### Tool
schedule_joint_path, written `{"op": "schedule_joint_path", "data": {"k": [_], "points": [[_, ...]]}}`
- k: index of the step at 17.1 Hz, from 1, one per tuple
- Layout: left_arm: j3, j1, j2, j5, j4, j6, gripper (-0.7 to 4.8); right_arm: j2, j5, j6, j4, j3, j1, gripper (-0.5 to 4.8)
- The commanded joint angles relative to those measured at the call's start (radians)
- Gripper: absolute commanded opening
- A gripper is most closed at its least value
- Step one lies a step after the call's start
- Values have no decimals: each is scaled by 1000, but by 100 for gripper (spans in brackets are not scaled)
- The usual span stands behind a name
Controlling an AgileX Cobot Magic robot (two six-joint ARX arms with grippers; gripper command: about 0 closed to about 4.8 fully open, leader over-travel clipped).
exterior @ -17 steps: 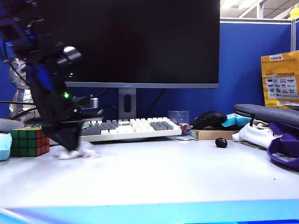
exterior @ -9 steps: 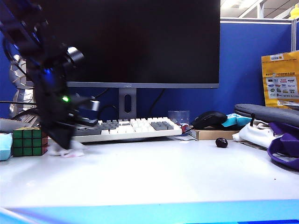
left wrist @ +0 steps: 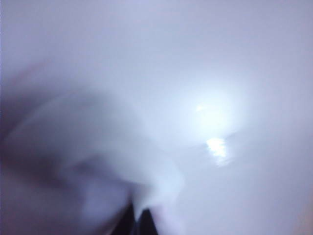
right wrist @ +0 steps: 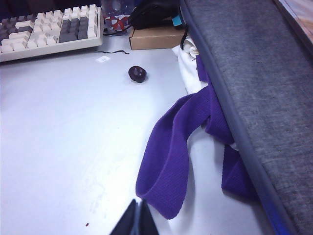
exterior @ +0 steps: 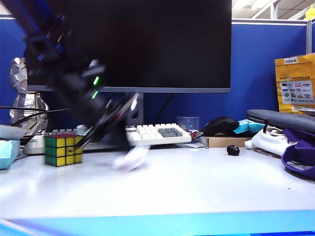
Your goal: Use the wet wipes on the table to wipe the cherry juice off the table, then put the wipes back on the table.
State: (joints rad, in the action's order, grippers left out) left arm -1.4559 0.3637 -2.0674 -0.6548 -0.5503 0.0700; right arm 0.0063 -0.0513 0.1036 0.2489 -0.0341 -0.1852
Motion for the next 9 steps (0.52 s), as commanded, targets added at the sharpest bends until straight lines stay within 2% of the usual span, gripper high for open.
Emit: {"op": "schedule_joint_path", "data": {"k": [1,4,6,9], "points": [[-92,56,10,89,81,48,-5,0,2,-2,-7,2,0,0],[-145,81,-6,221,67,44,-5,-1,2,-2,-8,2,0,0],[-148,79,-42,269,10,26,-5,-1,2,-2,-7,2,0,0],[-148,77,-96,406,-136,-64,-5,-1,2,-2,-8,2,0,0]]}}
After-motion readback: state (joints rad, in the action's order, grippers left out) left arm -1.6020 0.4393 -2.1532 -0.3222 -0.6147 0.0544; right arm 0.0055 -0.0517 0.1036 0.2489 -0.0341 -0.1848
